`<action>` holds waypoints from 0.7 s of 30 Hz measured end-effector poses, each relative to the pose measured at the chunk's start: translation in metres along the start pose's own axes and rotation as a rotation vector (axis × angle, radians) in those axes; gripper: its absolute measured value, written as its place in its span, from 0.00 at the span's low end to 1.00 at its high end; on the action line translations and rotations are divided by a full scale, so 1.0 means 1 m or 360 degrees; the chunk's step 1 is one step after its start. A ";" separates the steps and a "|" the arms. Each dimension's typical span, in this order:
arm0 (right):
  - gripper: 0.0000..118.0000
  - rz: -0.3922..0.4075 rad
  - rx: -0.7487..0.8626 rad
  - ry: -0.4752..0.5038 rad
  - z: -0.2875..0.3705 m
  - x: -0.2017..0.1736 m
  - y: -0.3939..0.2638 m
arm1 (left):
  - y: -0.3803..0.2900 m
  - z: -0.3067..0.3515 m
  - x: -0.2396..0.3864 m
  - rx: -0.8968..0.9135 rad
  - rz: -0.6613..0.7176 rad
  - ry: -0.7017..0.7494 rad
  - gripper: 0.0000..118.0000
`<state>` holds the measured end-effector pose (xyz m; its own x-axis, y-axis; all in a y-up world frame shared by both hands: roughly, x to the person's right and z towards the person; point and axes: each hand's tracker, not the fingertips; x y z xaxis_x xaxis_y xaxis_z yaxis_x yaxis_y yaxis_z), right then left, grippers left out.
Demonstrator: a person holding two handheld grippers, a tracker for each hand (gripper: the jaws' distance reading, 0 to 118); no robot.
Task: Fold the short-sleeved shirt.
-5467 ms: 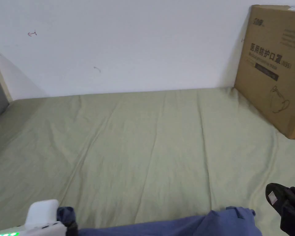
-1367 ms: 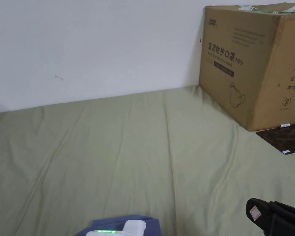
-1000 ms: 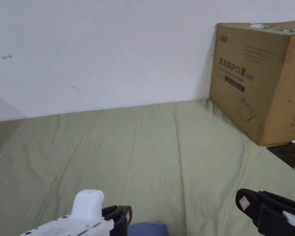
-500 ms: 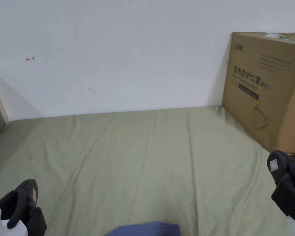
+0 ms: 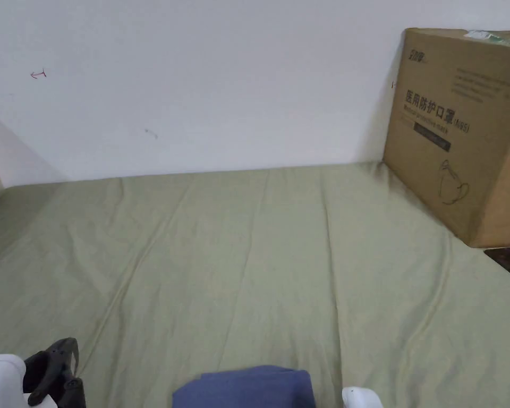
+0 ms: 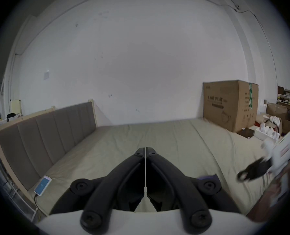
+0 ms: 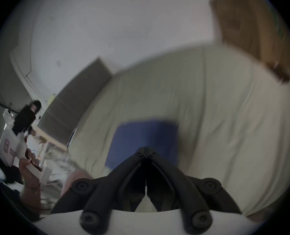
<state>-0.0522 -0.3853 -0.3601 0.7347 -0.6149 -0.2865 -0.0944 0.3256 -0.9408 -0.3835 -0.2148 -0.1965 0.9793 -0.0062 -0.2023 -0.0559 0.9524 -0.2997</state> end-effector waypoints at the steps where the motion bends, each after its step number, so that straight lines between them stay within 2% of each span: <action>1: 0.00 -0.0027 -0.0015 -0.0065 -0.005 0.005 -0.005 | -0.003 -0.006 -0.007 -0.0062 0.0046 -0.0055 0.01; 3: 0.00 -0.0048 -0.0042 -0.0178 -0.009 0.016 -0.008 | -0.011 -0.024 -0.025 -0.0216 0.0174 -0.0239 0.01; 5: 0.00 -0.0192 0.0009 0.0019 -0.002 0.027 -0.011 | -0.026 -0.051 -0.050 -0.0402 0.0469 -0.0520 0.01; 6: 0.00 -0.0264 0.0016 0.0019 0.001 0.032 -0.011 | -0.038 -0.068 -0.065 -0.0511 0.0676 -0.0691 0.01; 8: 0.00 -0.0287 -0.0015 0.0065 -0.001 0.037 -0.010 | -0.068 -0.104 -0.085 -0.0703 0.1023 -0.0944 0.07; 10: 0.00 -0.0273 -0.0018 0.0070 0.000 0.037 -0.010 | -0.102 -0.139 -0.094 -0.0896 0.1207 -0.1086 0.09; 11: 0.00 -0.0266 -0.0020 0.0071 0.000 0.036 -0.010 | -0.114 -0.146 -0.097 -0.0953 0.1257 -0.1135 0.27; 12: 0.00 -0.0255 -0.0021 0.0070 0.000 0.036 -0.010 | -0.129 -0.156 -0.101 -0.0959 0.1313 -0.1162 0.50; 13: 0.00 -0.0245 -0.0021 0.0067 -0.001 0.035 -0.010 | -0.143 -0.167 -0.101 -0.1060 0.1370 -0.1182 0.79; 14: 0.00 -0.0239 -0.0021 0.0067 -0.001 0.035 -0.010 | -0.153 -0.175 -0.101 -0.1105 0.1405 -0.1227 1.00; 15: 0.00 -0.0238 -0.0023 0.0067 -0.001 0.035 -0.009 | -0.163 -0.182 -0.099 -0.1148 0.1436 -0.1283 0.98; 19: 0.00 -0.0263 -0.0039 0.0073 -0.003 0.036 -0.007 | -0.190 -0.228 -0.055 -0.1380 0.1570 -0.1664 1.00; 21: 0.00 -0.0271 -0.0044 0.0072 -0.004 0.036 -0.006 | -0.191 -0.238 -0.026 -0.1362 0.1566 -0.1883 1.00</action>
<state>-0.0276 -0.4123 -0.3650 0.7107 -0.6915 -0.1296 0.0104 0.1945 -0.9809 -0.4449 -0.4690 -0.3562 0.1033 0.9945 0.0149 -0.3561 0.0510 -0.9331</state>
